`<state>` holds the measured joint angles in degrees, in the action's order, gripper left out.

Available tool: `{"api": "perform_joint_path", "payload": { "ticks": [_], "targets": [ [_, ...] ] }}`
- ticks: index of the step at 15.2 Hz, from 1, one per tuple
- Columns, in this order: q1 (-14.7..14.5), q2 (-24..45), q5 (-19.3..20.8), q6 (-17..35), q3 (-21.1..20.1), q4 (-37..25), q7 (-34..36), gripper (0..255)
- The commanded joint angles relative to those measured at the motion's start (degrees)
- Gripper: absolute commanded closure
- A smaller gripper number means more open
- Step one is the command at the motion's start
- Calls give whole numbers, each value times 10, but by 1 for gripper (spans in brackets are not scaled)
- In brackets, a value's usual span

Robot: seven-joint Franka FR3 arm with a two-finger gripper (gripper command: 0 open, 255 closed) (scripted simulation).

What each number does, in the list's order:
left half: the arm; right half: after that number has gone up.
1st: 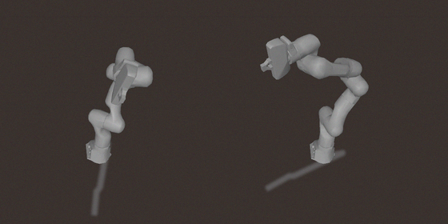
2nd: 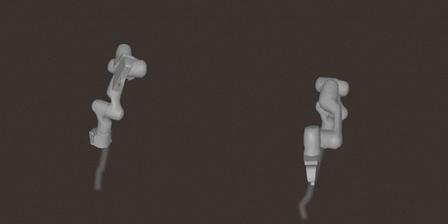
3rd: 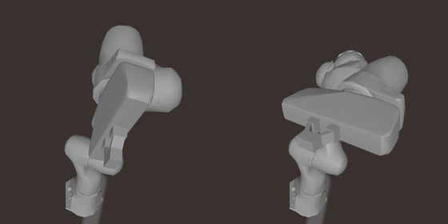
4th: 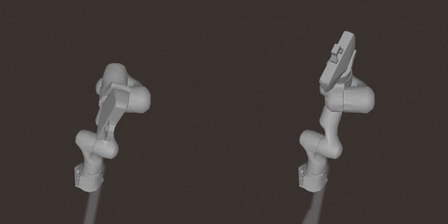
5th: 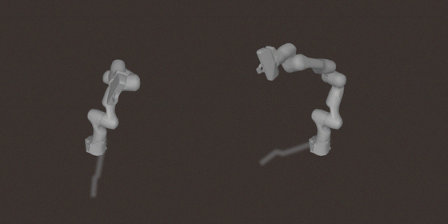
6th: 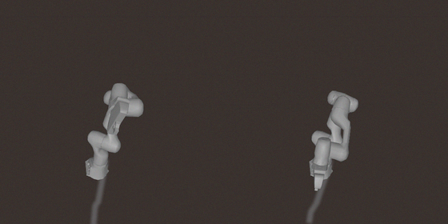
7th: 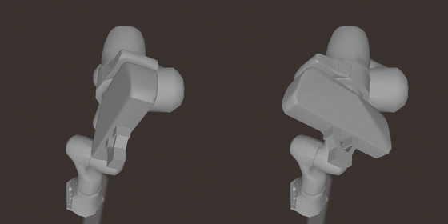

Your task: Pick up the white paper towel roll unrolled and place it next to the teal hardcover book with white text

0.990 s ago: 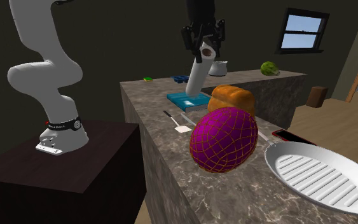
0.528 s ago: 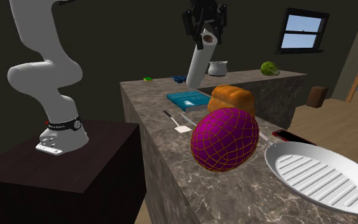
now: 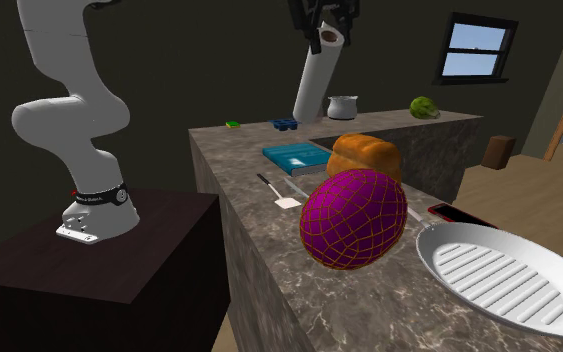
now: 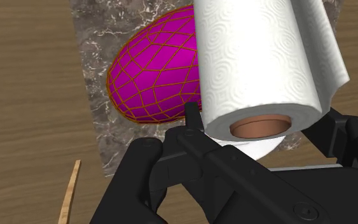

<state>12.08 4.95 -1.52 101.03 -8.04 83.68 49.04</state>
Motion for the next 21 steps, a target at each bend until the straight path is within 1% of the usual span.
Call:
{"api": "perform_joint_path", "payload": {
  "ticks": [1,2,7,12,16,21],
  "targets": [
    [-1,5,1,-19,0,-23,1,255],
    [-1,5,1,-19,0,-23,1,255],
    [-24,-74,-1,1,-22,73,48,255],
    [-47,-139,-6,10,-50,144,98,255],
    [-66,-181,-11,11,-75,185,141,255],
    [-90,-224,-20,7,-111,221,197,255]
  ]
}}
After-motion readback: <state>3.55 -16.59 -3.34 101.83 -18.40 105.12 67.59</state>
